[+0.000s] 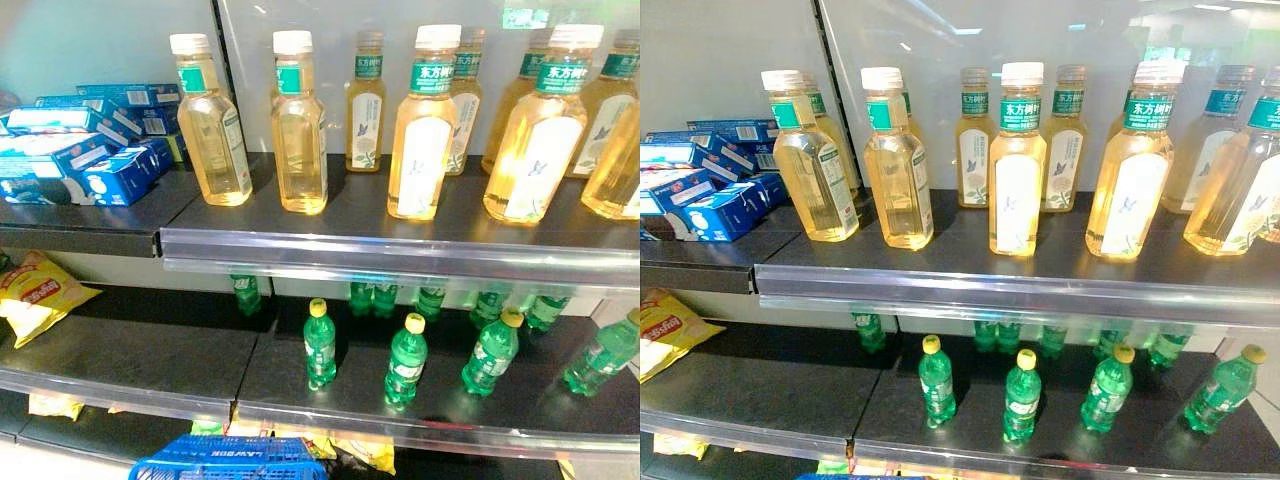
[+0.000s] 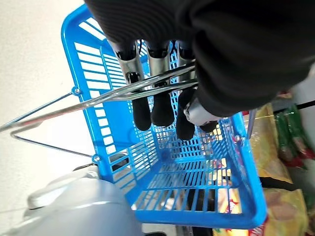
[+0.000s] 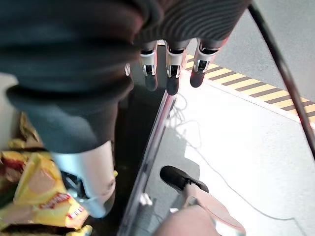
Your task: Pick up the snacks into the basket
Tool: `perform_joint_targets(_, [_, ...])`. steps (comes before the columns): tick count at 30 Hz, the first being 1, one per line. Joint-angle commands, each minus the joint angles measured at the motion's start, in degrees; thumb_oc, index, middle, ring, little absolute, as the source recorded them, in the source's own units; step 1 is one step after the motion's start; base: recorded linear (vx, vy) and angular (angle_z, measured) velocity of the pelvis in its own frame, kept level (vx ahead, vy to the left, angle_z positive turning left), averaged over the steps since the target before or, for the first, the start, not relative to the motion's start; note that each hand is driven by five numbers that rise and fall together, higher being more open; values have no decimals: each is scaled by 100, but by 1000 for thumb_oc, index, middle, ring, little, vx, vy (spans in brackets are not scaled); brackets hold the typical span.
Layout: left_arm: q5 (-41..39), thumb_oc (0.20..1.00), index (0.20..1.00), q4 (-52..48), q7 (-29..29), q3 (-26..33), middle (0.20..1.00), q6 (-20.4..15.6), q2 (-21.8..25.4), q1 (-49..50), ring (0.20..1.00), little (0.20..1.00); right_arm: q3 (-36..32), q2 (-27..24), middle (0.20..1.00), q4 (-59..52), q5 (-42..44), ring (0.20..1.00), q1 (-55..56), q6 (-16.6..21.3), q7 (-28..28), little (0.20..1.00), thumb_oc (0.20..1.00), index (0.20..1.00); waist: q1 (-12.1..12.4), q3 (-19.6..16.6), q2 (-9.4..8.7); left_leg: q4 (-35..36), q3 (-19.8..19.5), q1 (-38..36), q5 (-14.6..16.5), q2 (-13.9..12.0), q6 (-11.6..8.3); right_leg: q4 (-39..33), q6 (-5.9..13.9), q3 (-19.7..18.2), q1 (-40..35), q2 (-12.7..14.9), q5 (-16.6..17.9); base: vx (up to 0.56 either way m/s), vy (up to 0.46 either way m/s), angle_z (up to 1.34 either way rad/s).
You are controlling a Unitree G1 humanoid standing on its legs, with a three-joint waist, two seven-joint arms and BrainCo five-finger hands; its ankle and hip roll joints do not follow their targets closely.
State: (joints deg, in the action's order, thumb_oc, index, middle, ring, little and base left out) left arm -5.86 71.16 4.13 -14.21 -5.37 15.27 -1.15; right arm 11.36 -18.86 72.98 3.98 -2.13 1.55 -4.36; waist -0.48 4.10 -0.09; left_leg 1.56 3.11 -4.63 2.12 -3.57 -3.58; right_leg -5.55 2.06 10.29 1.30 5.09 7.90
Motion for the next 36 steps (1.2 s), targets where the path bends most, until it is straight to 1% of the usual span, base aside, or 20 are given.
perform_joint_targets(1, [103,200,200,139,35,92,200,-99,188,-195,200,200,35,-27,1000,52,109,1000,-331,175,-77,1000,1000,1000,16,34,-186,-43,-123,230,-181,-330,-206,228,723,8,-581,542,-686,26,39,-2])
perform_joint_targets(4, [53,200,200,90,43,120,200,-130,195,-200,200,200,40,13,1000,-5,134,1000,-306,203,-78,1000,1000,1000,9,-10,-201,20,-97,171,-190,-326,-213,189,739,40,-631,555,-668,7,10,-1])
perform_joint_targets(5, [-62,200,200,-194,100,156,200,-197,227,-194,200,200,42,17,1000,-220,211,1000,-291,267,-102,1000,1000,1000,13,-37,-212,116,-97,109,-210,-316,-211,139,750,38,-654,547,-644,0,0,0])
perform_joint_targets(10, [-324,200,200,-996,184,253,200,-361,355,-140,200,200,33,-78,1000,-836,296,1000,-211,396,-161,1000,1000,1000,-7,-52,-225,249,-57,58,-298,-355,-255,84,771,64,-687,529,-653,-31,3,2])
perform_joint_targets(11, [-407,200,200,-1387,175,262,200,-415,411,-45,200,200,6,-138,1000,-1026,304,1000,-171,414,-165,1000,1000,1000,-14,-49,-223,271,-53,43,-305,-360,-255,74,777,56,-692,523,-648,0,0,0])
perform_joint_targets(14, [-592,200,200,-2345,168,427,200,-482,585,210,200,200,-97,-365,1000,-1910,262,1000,27,436,-156,1000,1000,1000,-46,-33,-228,296,-17,30,-336,-376,-267,62,790,45,-709,512,-646,0,0,0])
perform_joint_targets(15, [-592,200,200,-2356,167,427,200,-475,586,220,200,200,-97,-367,1000,-1921,260,1000,36,429,-156,1000,1000,1000,-47,-35,-228,296,-17,27,-336,-377,-267,62,790,45,-712,511,-647,0,0,0])
perform_joint_targets(16, [-684,200,200,-3078,123,577,200,-510,711,470,200,200,-189,-551,1000,-2624,183,1000,247,439,-77,1000,1000,1000,-70,-18,-239,305,0,17,-340,-385,-273,55,806,37,-712,514,-642,0,0,0])
perform_joint_targets(17, [-684,200,200,-3091,122,578,200,-502,712,483,200,200,-191,-553,1000,-2639,181,1000,261,430,-76,1000,1000,1000,-70,-22,-238,305,1,14,-339,-386,-274,55,806,36,-714,514,-642,-4,-3,-4])
perform_joint_targets(19, [-661,200,200,-3822,62,782,200,-498,910,808,200,200,-401,-868,1000,-3646,56,1000,558,403,44,1000,1000,1000,-114,-1,-247,308,56,-7,-338,-393,-284,58,828,20,-704,515,-634,1,1,-7])
perform_joint_targets(20, [-660,200,200,-3823,62,781,200,-497,910,809,200,200,-402,-868,1000,-3648,56,1000,560,401,44,1000,1000,1000,-113,-1,-247,308,57,-7,-337,-393,-284,57,828,19,-704,515,-634,18,-2,-11])
perform_joint_targets(21, [-653,200,200,-4061,17,904,200,-488,986,951,200,200,-555,-1027,1000,-4106,8,1000,743,396,136,1000,1000,1000,-138,7,-263,313,74,-26,-324,-405,-279,62,840,-16,-706,522,-636,23,0,-10])
perform_joint_targets(23, [-627,200,200,-4324,-17,1031,200,-460,1029,1105,200,200,-758,-1109,1000,-4520,59,1000,950,406,224,1000,1000,1000,-169,26,-276,318,105,-46,-311,-410,-276,72,845,-25,-712,527,-646,17,0,-3])
perform_joint_targets(25, [-622,200,200,-4374,-23,1069,200,-465,1037,1149,200,200,-810,-1135,1000,-4584,75,1000,1027,417,253,1000,1000,1000,-172,31,-280,319,115,-55,-305,-410,-274,82,846,-32,-712,526,-648,0,0,0])
perform_joint_targets(27, [-615,200,200,-4610,-49,1227,200,-466,1066,1270,200,200,-1014,-1221,1000,-5068,122,1000,1267,438,388,1000,1000,1000,-206,63,-295,321,157,-75,-279,-412,-273,104,852,-45,-716,529,-661,32,0,-3])
perform_joint_targets(36, [-553,200,200,-5096,-62,1472,200,-458,1121,1453,200,200,-1430,-1349,1000,-5970,149,1000,1724,477,572,1000,1000,1000,-263,127,-297,329,195,-95,-254,-420,-272,125,861,-83,-701,540,-692,25,-3,-6])
